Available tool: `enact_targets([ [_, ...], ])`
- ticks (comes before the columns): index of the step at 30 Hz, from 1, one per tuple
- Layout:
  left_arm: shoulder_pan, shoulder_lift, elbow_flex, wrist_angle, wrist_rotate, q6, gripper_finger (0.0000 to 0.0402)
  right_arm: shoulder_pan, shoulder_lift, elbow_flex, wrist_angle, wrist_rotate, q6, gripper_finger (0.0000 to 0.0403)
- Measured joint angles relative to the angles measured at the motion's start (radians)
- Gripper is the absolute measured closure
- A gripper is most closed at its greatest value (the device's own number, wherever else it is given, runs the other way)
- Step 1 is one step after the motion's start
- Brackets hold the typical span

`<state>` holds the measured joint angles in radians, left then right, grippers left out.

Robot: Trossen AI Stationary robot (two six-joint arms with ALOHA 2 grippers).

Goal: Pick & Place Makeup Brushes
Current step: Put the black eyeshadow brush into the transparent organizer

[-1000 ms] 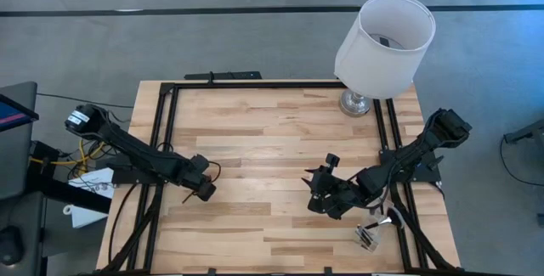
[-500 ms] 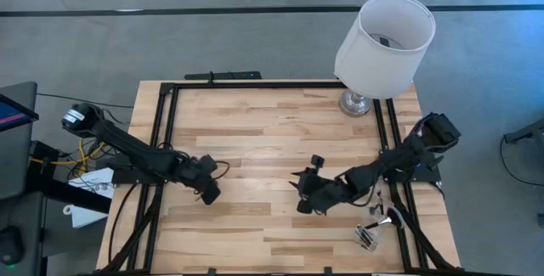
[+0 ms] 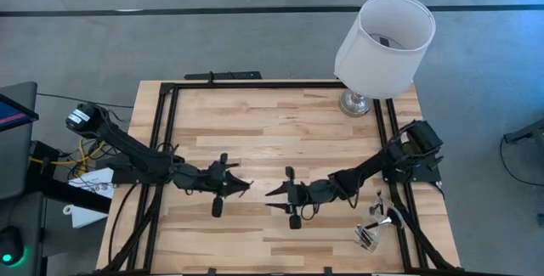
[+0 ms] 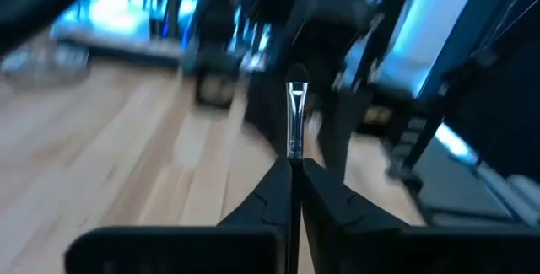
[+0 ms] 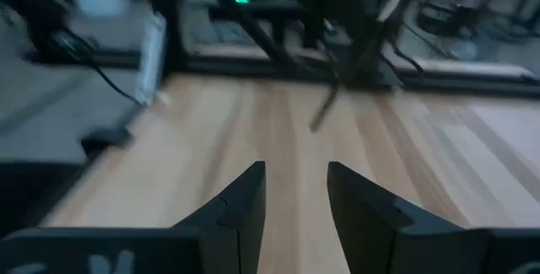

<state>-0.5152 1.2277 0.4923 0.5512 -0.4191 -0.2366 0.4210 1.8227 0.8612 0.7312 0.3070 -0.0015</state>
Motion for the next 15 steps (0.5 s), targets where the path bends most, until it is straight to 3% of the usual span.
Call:
enact_targets([
  [6,0.000,0.174,0.000,0.296,0.010,0.104,0.0386,-0.034,0.033,-0.001,0.124,-0.054,-0.002,0.0249],
  [15,0.008,0.381,0.000,0.666,0.047,0.198,0.0385,-0.043,0.033,-0.001,0.167,-0.099,0.001,0.0195],
])
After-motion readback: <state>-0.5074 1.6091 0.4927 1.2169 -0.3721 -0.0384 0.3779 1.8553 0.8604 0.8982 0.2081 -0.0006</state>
